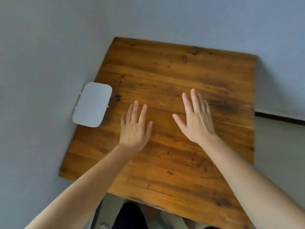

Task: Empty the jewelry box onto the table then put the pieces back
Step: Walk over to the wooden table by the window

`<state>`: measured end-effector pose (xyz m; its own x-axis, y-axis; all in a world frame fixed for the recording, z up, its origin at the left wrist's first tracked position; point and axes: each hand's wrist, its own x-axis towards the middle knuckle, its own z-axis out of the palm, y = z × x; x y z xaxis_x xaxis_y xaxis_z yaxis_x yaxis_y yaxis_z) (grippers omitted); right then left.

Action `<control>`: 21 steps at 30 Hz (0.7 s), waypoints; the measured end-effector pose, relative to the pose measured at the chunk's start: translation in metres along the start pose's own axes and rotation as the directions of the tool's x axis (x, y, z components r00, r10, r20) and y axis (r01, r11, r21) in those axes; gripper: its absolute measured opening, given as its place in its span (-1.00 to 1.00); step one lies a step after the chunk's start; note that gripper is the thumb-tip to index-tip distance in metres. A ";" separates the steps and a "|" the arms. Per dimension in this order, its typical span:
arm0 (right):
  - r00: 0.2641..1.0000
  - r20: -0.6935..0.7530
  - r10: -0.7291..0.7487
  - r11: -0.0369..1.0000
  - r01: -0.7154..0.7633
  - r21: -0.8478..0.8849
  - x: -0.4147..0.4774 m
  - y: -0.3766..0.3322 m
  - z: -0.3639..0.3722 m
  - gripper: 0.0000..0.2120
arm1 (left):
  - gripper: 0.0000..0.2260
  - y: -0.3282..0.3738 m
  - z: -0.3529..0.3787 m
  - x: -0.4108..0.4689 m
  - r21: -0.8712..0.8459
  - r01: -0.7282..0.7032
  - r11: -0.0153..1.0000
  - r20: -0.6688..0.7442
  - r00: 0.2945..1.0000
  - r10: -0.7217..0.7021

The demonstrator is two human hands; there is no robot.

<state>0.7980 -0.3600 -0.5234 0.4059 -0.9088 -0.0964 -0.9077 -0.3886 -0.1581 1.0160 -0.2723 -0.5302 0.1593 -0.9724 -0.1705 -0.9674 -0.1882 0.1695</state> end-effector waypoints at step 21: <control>0.989 -0.049 0.137 0.989 -0.134 0.055 -0.118 -0.065 0.088 -0.32 | -0.47 -0.081 0.060 -0.105 0.018 -0.261 0.965 -0.060 0.963 0.262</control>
<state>0.8183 -0.2146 -0.5880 0.2718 -0.9599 -0.0686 -0.9467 -0.2539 -0.1980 1.0659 -0.1463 -0.5839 -0.0881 -0.9942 -0.0618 -0.9787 0.0748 0.1909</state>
